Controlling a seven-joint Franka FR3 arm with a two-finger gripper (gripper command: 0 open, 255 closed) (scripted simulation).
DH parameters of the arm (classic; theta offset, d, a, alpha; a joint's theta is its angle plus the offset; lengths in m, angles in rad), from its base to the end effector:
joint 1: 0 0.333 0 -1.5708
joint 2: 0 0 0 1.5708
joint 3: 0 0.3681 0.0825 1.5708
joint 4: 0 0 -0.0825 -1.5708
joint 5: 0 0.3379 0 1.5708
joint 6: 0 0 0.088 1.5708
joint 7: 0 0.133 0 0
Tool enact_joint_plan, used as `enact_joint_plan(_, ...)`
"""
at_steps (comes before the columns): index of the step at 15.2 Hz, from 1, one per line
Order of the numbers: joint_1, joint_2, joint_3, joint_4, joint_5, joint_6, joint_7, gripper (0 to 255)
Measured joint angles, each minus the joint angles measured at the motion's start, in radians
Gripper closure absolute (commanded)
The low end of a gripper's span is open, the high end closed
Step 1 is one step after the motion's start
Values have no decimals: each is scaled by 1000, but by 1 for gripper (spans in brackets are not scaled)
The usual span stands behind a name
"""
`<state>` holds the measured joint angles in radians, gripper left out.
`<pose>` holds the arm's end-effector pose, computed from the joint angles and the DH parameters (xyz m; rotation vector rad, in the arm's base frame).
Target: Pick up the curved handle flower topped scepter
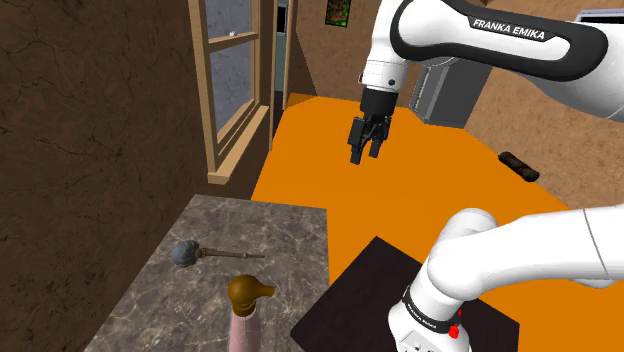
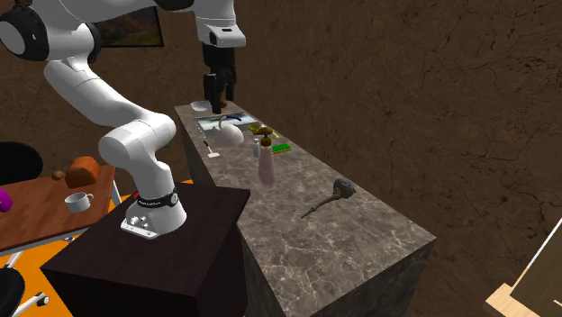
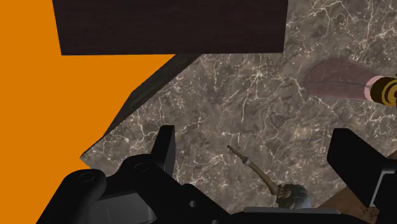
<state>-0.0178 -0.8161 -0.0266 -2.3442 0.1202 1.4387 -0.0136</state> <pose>0.1985 0.0048 0.6031 -2.9975 0.0165 0.1290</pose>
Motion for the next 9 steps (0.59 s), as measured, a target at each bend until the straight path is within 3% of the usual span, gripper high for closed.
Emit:
enact_joint_plan(3, 7, 28, -2, -14, 1, 41, -20, 0)
enact_joint_plan(9, 44, 159, -9, -81, 14, 239, -114, 0)
